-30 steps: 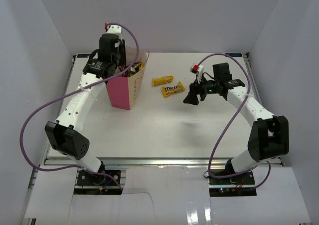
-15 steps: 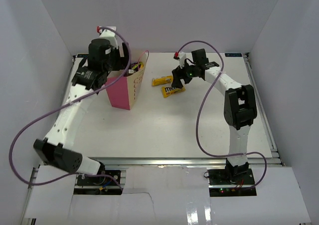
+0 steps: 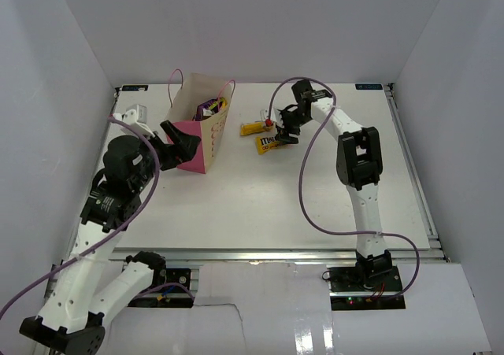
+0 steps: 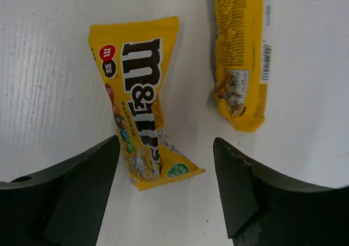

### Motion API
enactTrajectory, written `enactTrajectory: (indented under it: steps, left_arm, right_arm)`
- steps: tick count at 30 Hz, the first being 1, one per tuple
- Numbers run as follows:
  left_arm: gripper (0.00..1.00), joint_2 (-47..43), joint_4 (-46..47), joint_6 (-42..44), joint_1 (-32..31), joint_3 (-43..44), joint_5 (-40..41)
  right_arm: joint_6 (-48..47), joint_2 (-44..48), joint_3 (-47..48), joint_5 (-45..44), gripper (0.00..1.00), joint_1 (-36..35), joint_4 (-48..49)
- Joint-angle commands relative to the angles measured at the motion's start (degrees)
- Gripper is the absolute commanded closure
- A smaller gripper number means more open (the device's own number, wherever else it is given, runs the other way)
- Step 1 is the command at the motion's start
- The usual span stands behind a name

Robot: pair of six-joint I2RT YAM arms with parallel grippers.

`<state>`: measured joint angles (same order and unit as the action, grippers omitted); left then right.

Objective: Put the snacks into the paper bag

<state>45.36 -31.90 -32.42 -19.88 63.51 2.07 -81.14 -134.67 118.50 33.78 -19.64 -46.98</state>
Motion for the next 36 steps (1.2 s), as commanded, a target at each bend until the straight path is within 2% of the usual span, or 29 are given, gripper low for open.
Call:
enactTrajectory:
  steps: [1, 6, 7, 10, 16, 20, 22, 26, 30, 35, 36]
  left_arm:
    - [0.02, -0.54, 4.73, -8.35, 0.1, -4.08, -5.83]
    - [0.02, -0.01, 10.71, -14.94, 0.1, -10.92, -12.51]
    - [0.02, 0.25, 12.98, -17.3, 0.1, -12.08, -13.48]
    - [0.02, 0.77, 18.42, -21.78, 0.1, -16.72, -16.47]
    - [0.02, 6.39, 27.41, -28.13, -2.17, -22.46, -21.84]
    - [0.02, 14.81, 30.31, -27.96, -7.45, -20.98, -18.24]
    - [0.02, 18.16, 31.46, -28.13, -10.35, -19.92, -16.57]
    - [0.02, 27.47, 35.76, -29.53, -13.95, -16.58, -15.87]
    - [0.02, 33.45, 38.48, -30.59, -15.8, -13.68, -16.04]
    - [0.02, 38.13, 39.28, -30.59, -18.0, -9.63, -16.74]
    - [0.05, 38.92, 39.28, -30.59, -18.26, -9.02, -16.92]
  right_arm:
    - [-5.69, -1.99, 3.32, -0.03, 0.26, -0.57, -5.4]
    - [-2.18, -3.49, 1.65, -1.0, 0.37, -1.1, -3.3]
    - [-1.22, -3.49, 1.48, -0.65, 0.47, -1.1, -3.47]
    - [-0.51, -1.74, -2.54, 0.75, 0.65, -1.02, -3.82]
    - [3.52, 9.59, -15.21, 6.8, 0.79, -0.31, -3.12]
    - [12.83, 22.13, -25.31, 15.77, 0.83, -0.05, -3.03]
    - [20.47, 26.28, -31.81, 22.27, 0.86, -0.05, -2.42]
    - [42.05, 36.66, -45.59, 30.02, 0.89, -0.31, 8.0]
    - [54.49, 44.31, -55.27, 29.59, 0.89, -1.01, 21.82]
    - [61.89, 48.98, -58.12, 28.97, 0.88, -2.42, 27.29]
    - [62.33, 48.89, -57.94, 28.97, 0.87, -2.42, 27.73]
